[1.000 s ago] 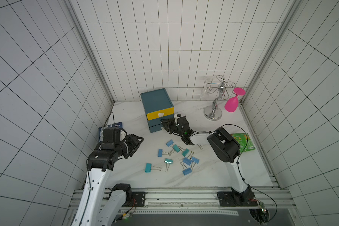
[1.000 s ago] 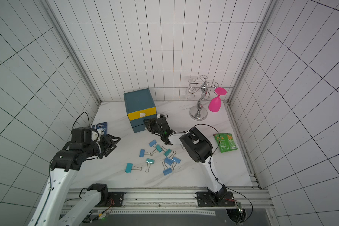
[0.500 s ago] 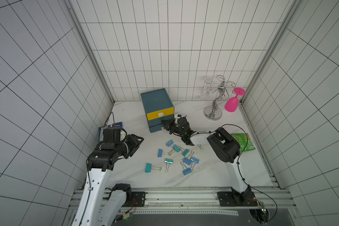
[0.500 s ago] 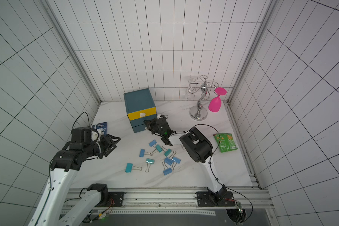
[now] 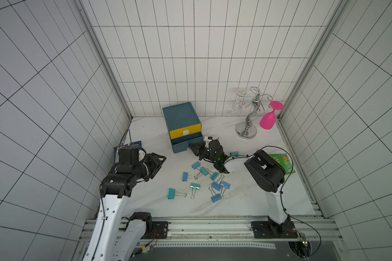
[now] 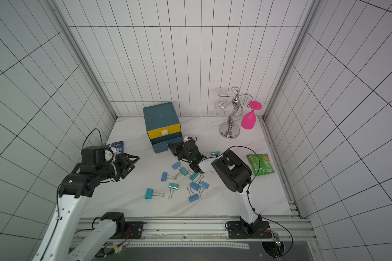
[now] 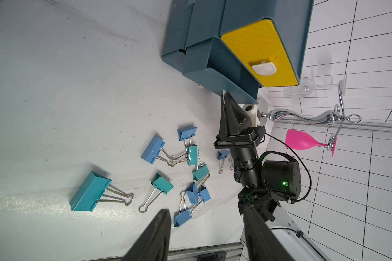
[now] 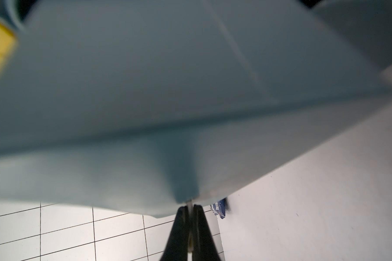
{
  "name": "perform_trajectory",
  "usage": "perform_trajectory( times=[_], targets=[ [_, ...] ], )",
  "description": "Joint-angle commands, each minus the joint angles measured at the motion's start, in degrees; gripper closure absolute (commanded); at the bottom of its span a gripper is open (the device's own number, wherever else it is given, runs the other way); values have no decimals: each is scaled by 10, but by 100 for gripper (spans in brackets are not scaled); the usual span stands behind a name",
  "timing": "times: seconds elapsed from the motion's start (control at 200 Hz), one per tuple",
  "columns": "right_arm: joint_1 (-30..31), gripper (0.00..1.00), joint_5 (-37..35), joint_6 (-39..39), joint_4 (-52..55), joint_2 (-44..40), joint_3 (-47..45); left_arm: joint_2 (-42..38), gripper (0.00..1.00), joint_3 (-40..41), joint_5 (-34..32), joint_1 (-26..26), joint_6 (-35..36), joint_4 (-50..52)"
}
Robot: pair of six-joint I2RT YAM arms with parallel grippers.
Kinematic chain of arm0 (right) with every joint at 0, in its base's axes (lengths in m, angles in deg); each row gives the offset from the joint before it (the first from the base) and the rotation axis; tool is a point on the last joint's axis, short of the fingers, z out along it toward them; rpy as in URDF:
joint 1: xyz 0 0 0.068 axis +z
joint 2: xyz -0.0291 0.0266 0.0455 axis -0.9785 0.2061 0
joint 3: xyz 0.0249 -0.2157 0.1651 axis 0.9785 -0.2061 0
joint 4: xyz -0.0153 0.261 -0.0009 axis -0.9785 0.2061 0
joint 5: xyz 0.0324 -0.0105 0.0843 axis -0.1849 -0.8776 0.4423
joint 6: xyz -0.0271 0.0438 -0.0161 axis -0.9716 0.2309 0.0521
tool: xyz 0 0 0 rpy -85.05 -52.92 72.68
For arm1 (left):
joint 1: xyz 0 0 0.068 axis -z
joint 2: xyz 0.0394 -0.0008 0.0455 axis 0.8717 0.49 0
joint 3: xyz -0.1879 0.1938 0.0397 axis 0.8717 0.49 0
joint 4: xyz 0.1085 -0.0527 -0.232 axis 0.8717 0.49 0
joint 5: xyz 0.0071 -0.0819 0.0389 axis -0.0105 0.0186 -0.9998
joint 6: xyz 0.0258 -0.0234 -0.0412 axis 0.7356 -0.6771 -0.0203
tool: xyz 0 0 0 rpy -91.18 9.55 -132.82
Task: Put the binder clips in the drawer according to color
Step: Open the drawer in the storage box.
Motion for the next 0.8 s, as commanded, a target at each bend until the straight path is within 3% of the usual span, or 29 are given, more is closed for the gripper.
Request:
perform_trajectory(
  times=[0.0, 0.795],
  targets=[
    [4, 100, 3, 1, -5, -29, -24, -7, 45, 7, -5, -2, -8, -25],
    [46, 100, 5, 6, -11, -67, -94, -23, 45, 17, -2, -2, -20, -33]
  ],
)
